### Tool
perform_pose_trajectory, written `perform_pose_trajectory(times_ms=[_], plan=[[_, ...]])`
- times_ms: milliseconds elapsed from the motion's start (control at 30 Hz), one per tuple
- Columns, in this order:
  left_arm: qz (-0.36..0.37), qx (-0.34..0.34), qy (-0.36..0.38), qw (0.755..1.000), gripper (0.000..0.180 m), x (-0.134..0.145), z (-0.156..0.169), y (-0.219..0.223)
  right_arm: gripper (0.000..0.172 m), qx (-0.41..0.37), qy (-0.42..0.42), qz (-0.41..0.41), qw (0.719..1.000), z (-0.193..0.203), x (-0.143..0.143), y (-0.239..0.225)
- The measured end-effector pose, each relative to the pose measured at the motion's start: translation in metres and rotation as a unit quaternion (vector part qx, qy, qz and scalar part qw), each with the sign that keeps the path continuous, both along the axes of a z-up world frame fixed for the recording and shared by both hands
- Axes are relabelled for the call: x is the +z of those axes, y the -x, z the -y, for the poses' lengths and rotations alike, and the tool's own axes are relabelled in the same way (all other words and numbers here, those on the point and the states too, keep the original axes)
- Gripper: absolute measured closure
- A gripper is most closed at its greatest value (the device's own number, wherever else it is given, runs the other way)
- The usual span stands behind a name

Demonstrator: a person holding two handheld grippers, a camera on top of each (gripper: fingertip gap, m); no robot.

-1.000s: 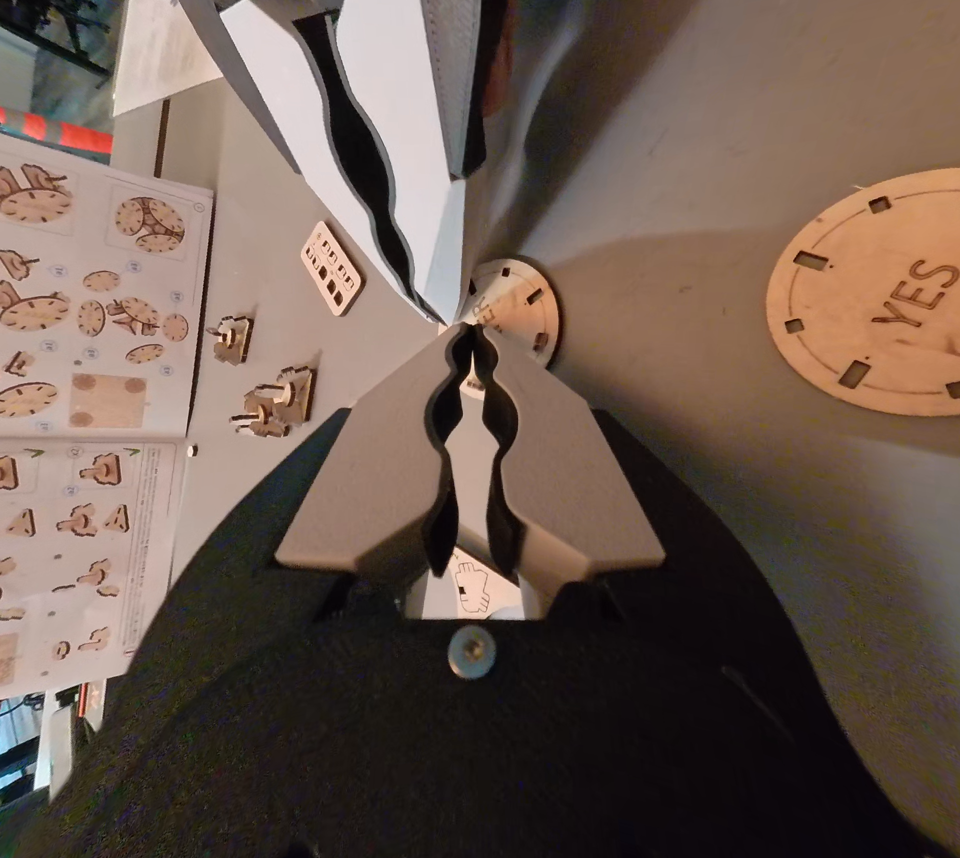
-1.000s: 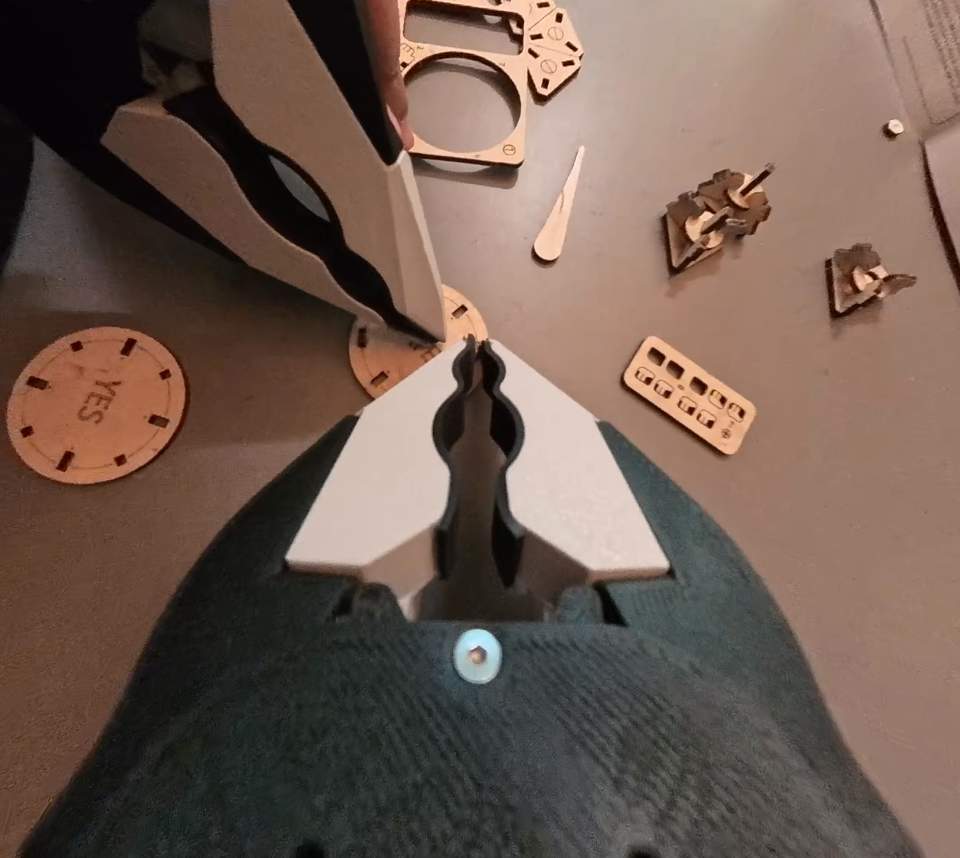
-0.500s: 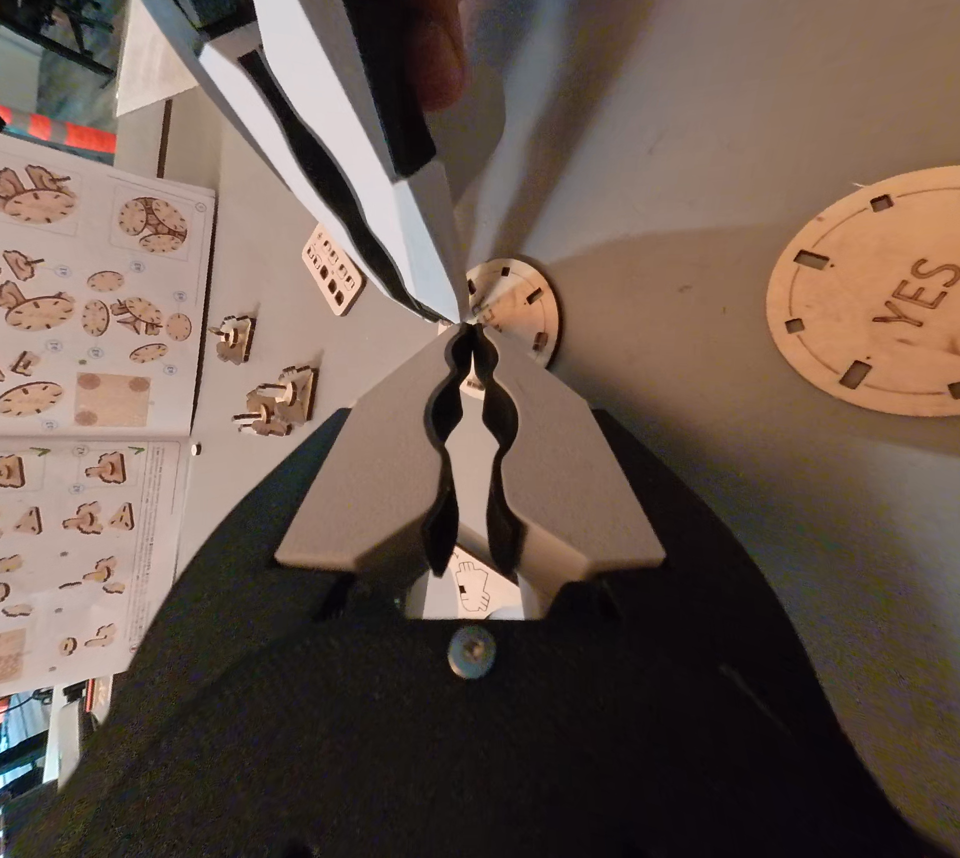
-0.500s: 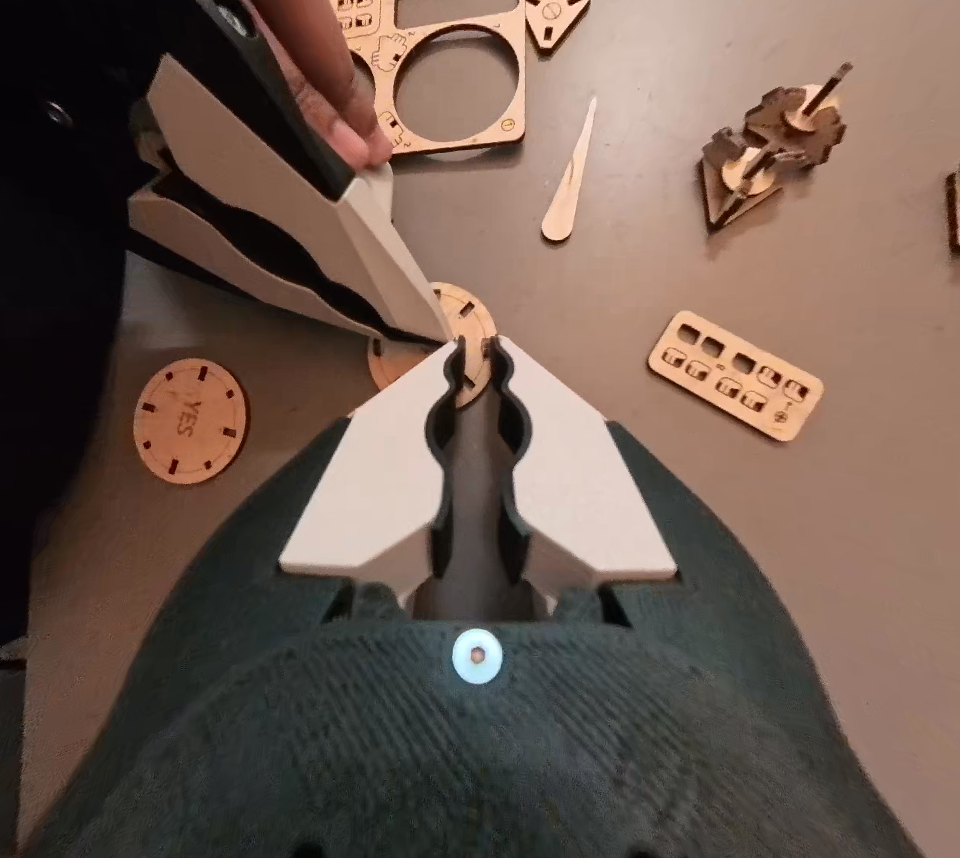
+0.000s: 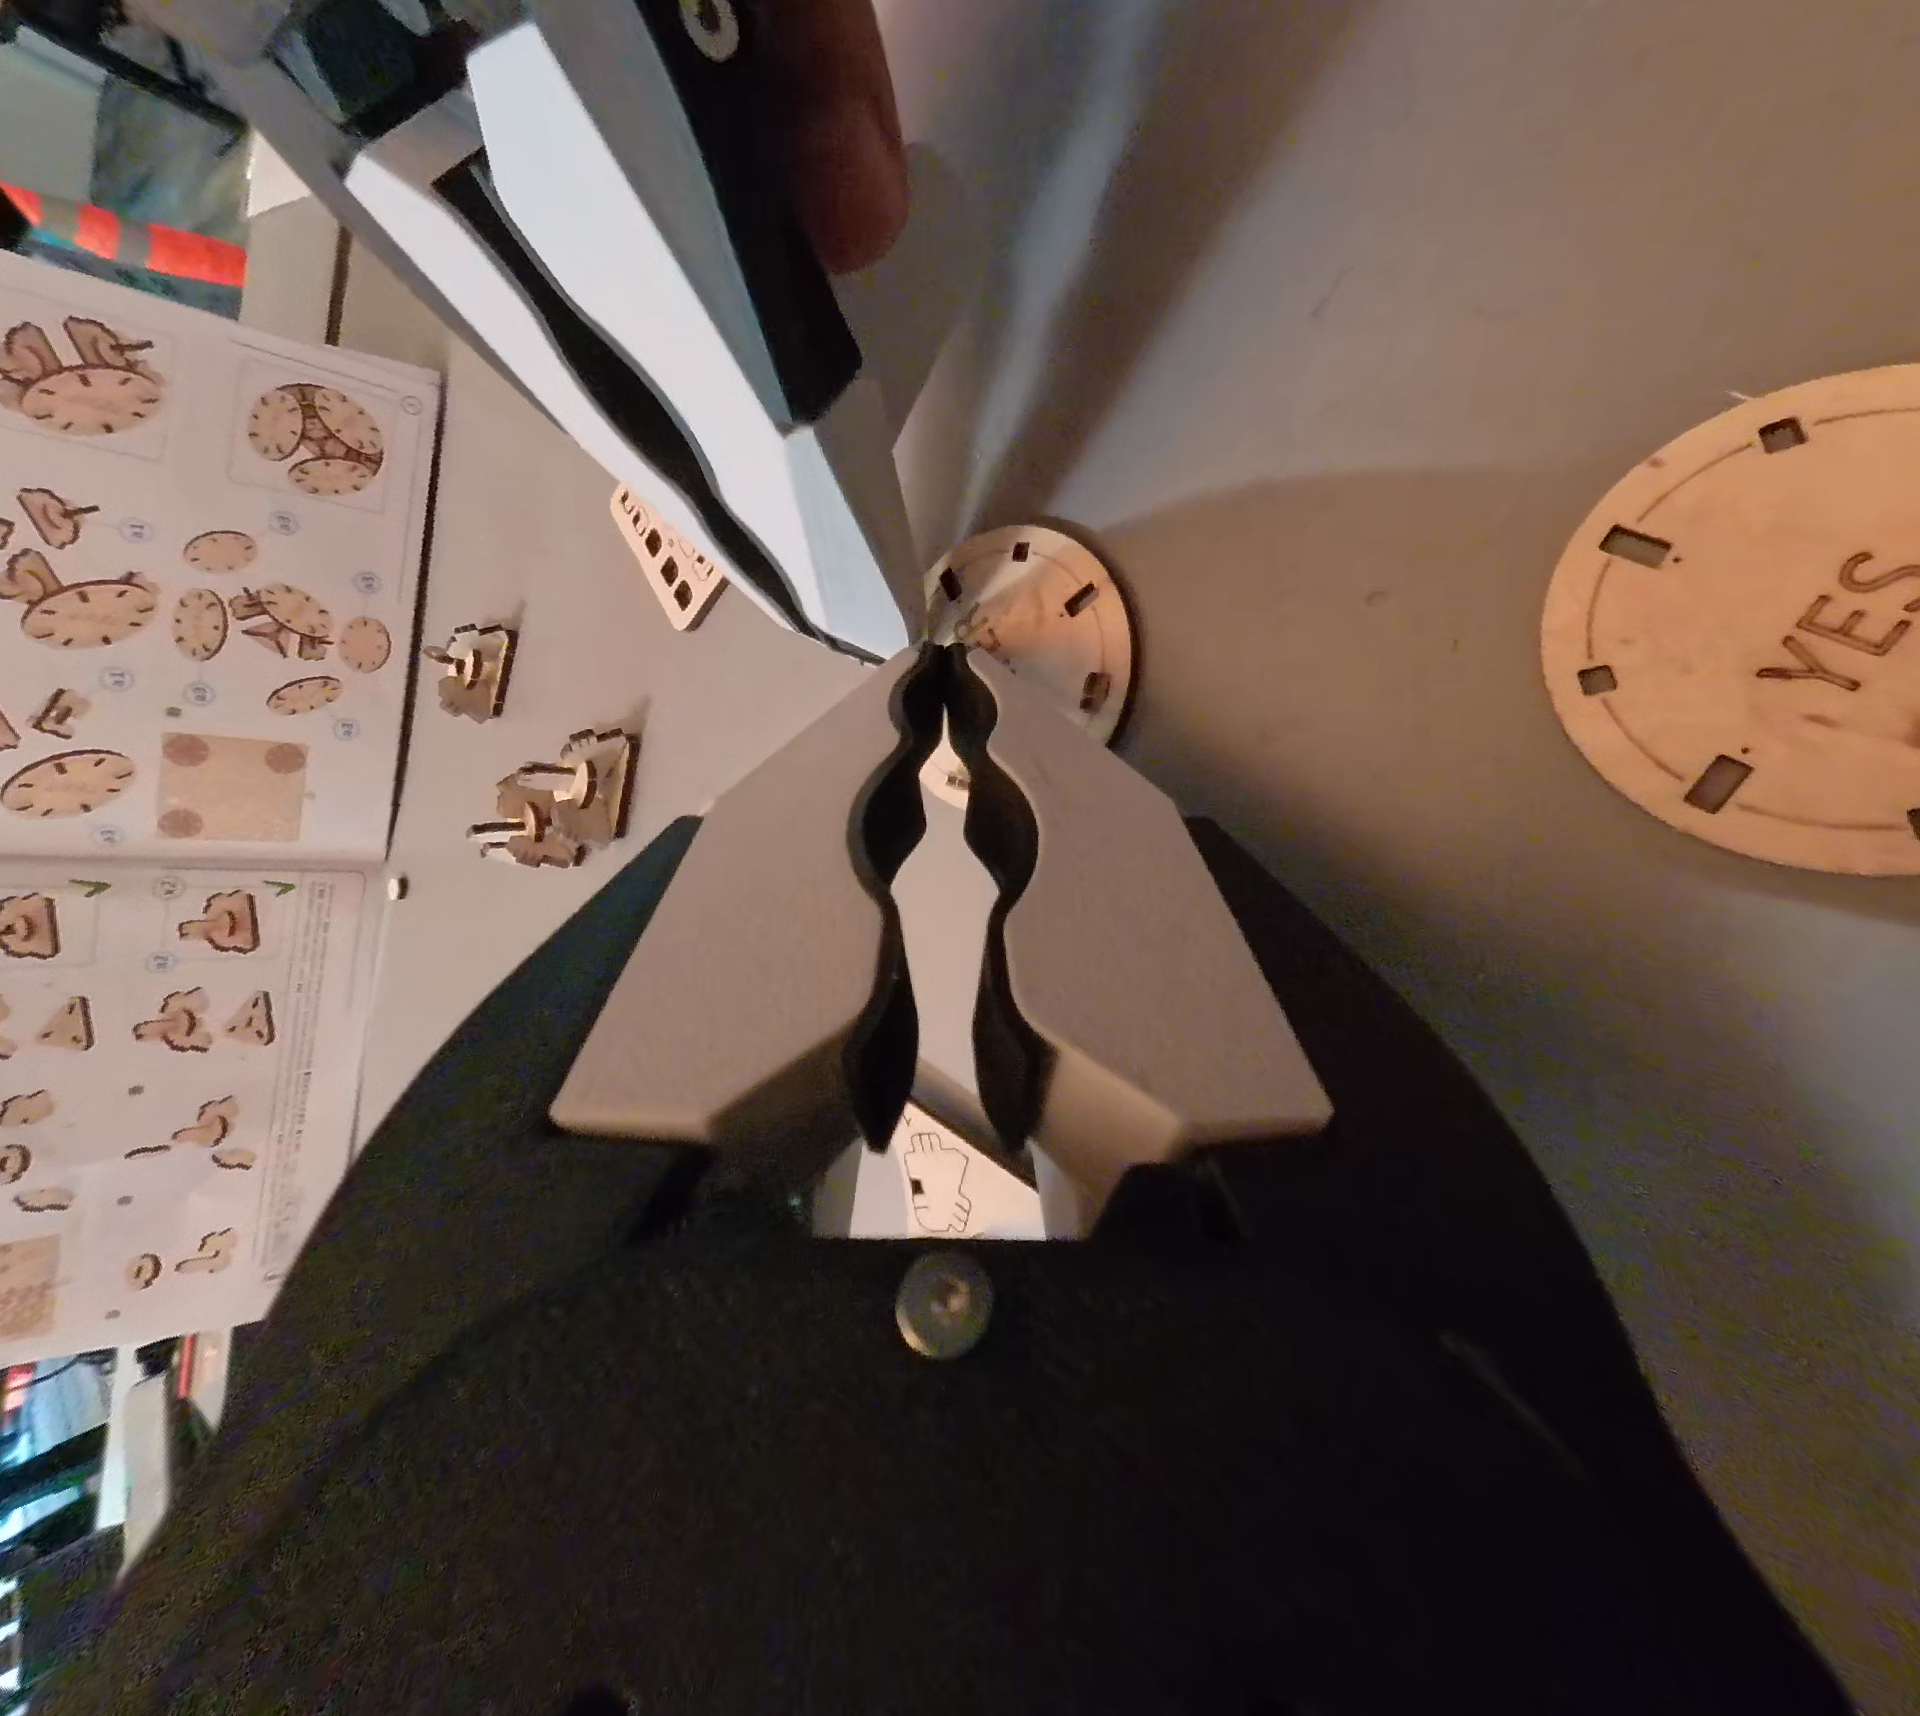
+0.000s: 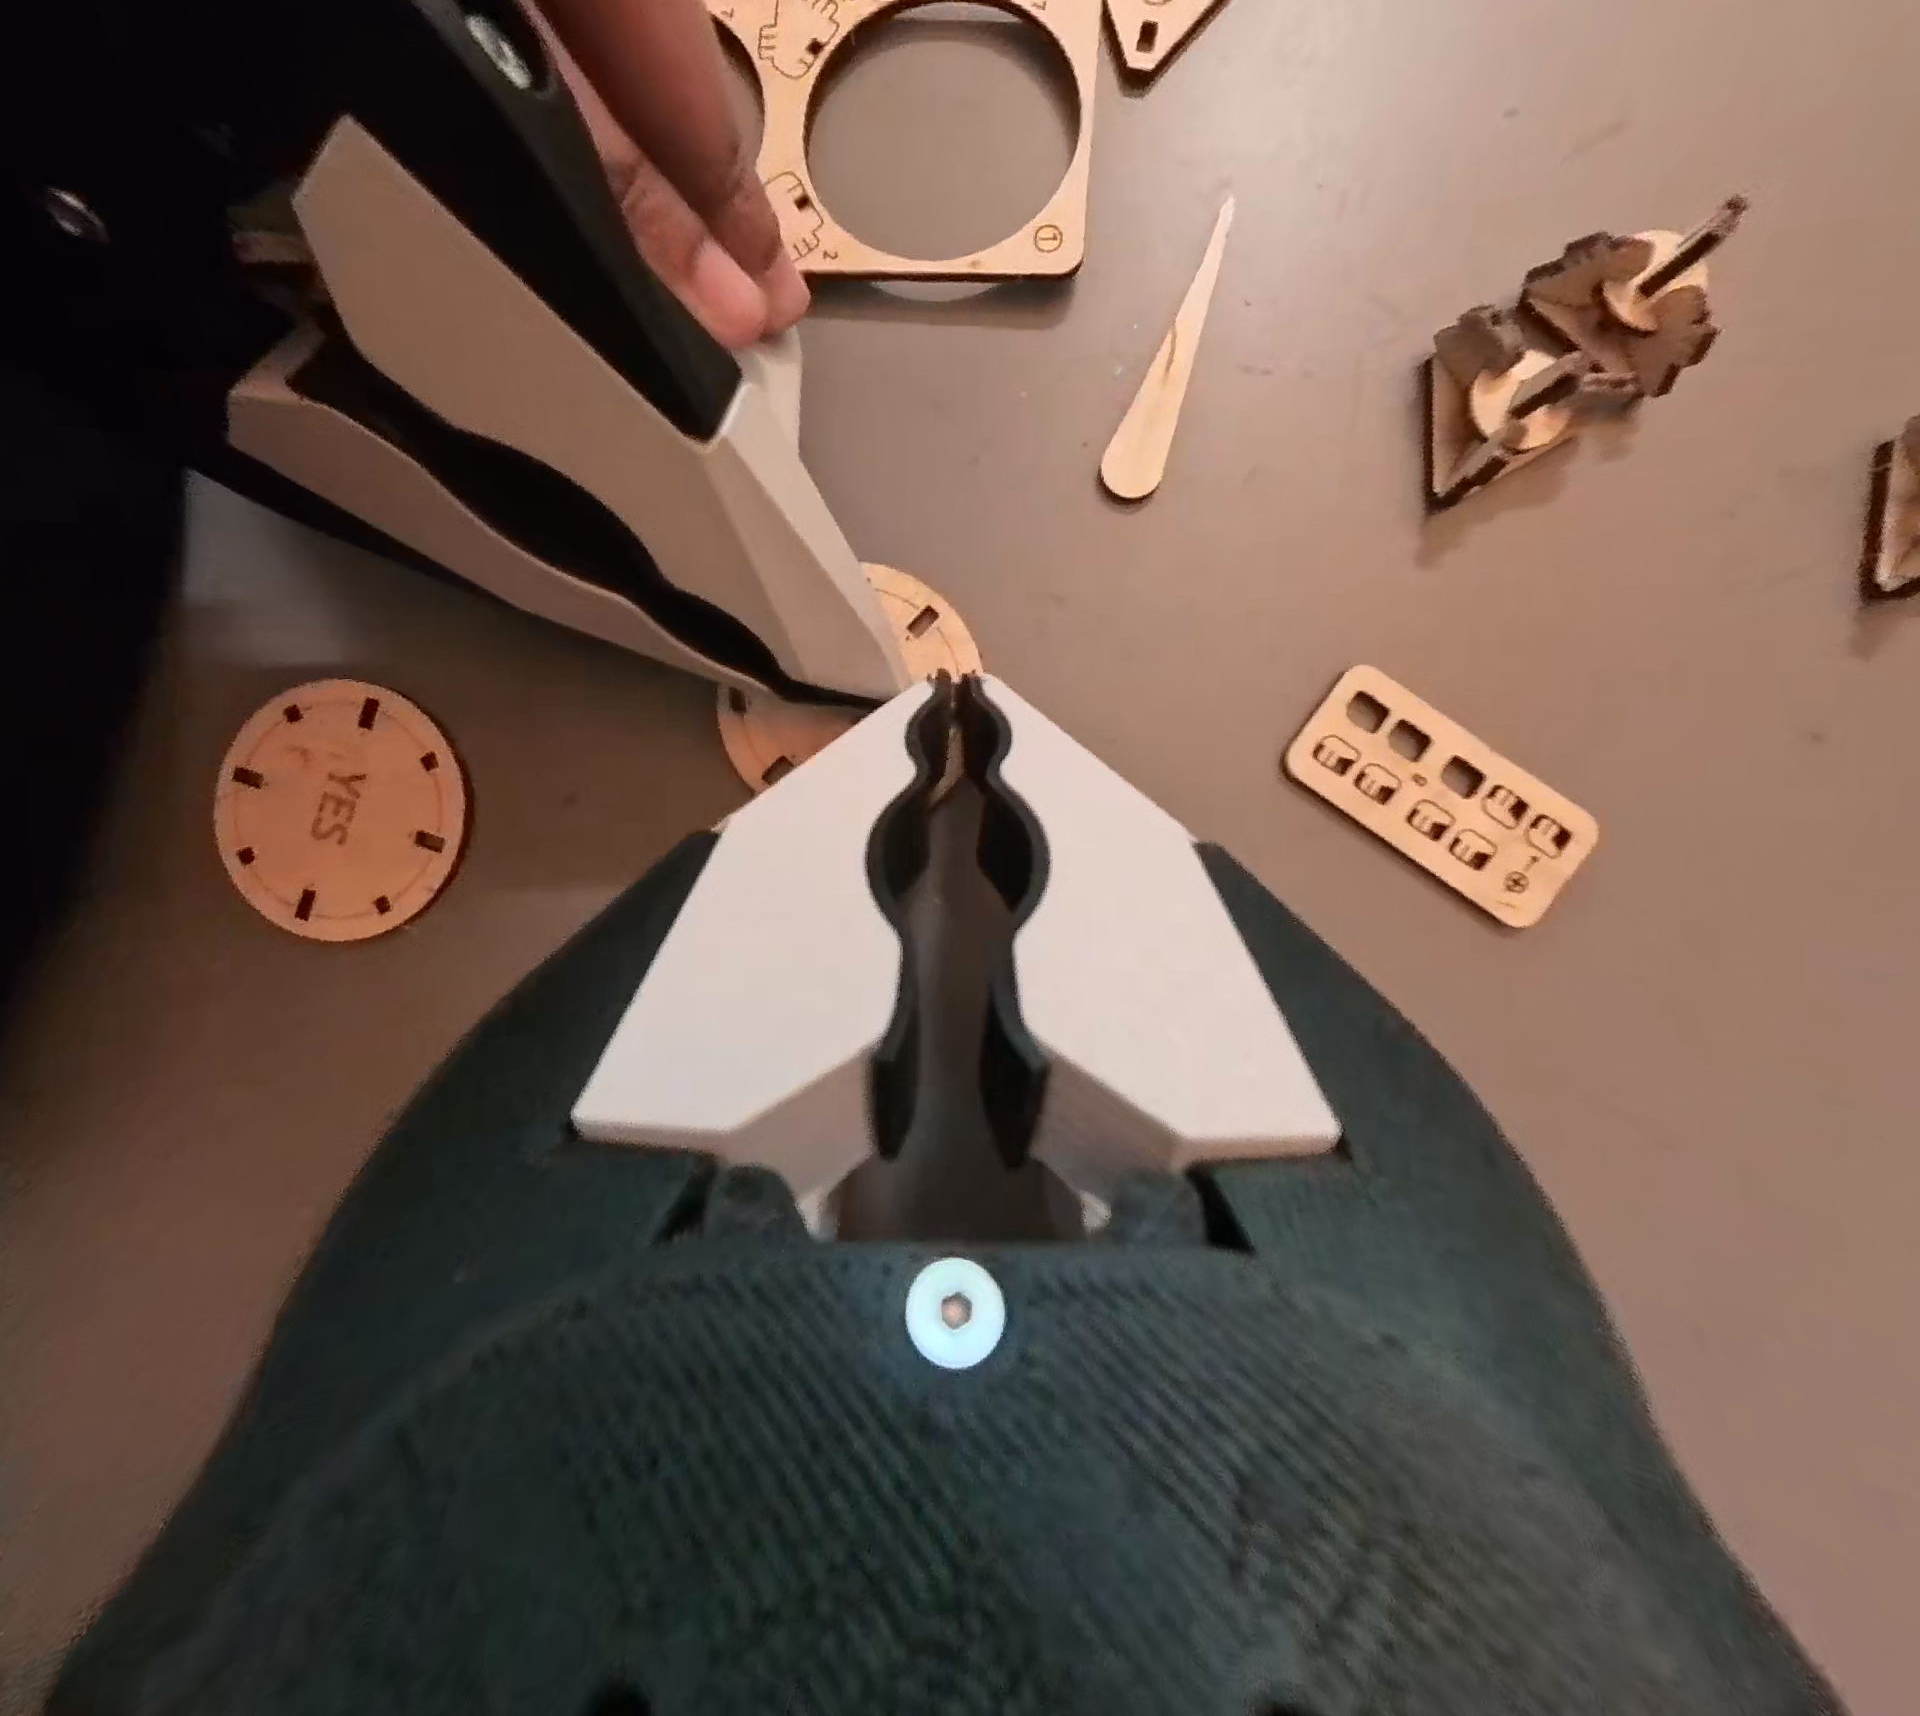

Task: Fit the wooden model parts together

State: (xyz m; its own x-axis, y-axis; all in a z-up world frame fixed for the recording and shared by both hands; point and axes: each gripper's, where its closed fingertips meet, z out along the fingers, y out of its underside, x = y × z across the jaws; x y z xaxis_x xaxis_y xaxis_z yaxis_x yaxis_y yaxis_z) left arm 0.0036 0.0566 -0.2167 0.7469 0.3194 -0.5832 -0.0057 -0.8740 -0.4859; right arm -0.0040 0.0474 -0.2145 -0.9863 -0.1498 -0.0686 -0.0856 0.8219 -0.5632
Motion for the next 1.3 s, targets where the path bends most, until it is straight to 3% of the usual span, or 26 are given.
perform_pose_trajectory(times_ms=[167,267,300,400,567,700,867,933,1033,1100,1200,1300], plan=[[-0.003,-0.006,-0.003,1.000,0.178,0.000,0.000,0.000,0.170,-0.019,0.036,-0.030,0.999,0.000,0.001,0.002],[0.000,-0.008,-0.006,1.000,0.178,0.000,-0.001,0.000,0.138,-0.083,0.068,-0.019,0.994,-0.001,0.005,0.017],[0.002,-0.010,-0.008,1.000,0.178,0.000,0.000,0.000,0.135,-0.108,0.100,-0.011,0.989,-0.001,0.012,0.026],[0.015,-0.014,-0.024,1.000,0.178,0.001,-0.001,0.000,0.137,-0.184,0.232,0.034,0.955,0.004,0.038,0.056],[0.021,0.005,-0.032,0.999,0.179,0.005,0.017,0.012,0.123,-0.229,0.385,0.126,0.885,0.008,0.085,0.072],[0.072,0.047,-0.152,0.985,0.180,0.026,0.038,0.032,0.125,-0.243,0.403,0.118,0.874,0.001,0.087,0.075],[0.154,0.081,-0.294,0.940,0.180,0.039,0.061,0.055,0.118,-0.254,0.399,0.135,0.870,-0.002,0.086,0.078],[0.200,0.074,-0.348,0.913,0.180,0.043,0.058,0.054,0.120,-0.263,0.398,0.122,0.870,-0.003,0.085,0.080],[0.258,0.053,-0.394,0.880,0.179,0.047,0.052,0.047,0.142,-0.282,0.407,0.059,0.867,-0.003,0.089,0.085],[0.279,0.029,-0.401,0.872,0.176,0.049,0.047,0.039,0.160,-0.299,0.454,-0.001,0.840,-0.002,0.106,0.089],[0.309,-0.052,-0.379,0.870,0.172,0.053,0.028,0.013,0.164,-0.312,0.543,-0.055,0.778,-0.001,0.139,0.083],[0.305,-0.083,-0.300,0.900,0.165,0.036,0.016,-0.006,0.167,-0.319,0.543,-0.079,0.773,0.010,0.144,0.078]])
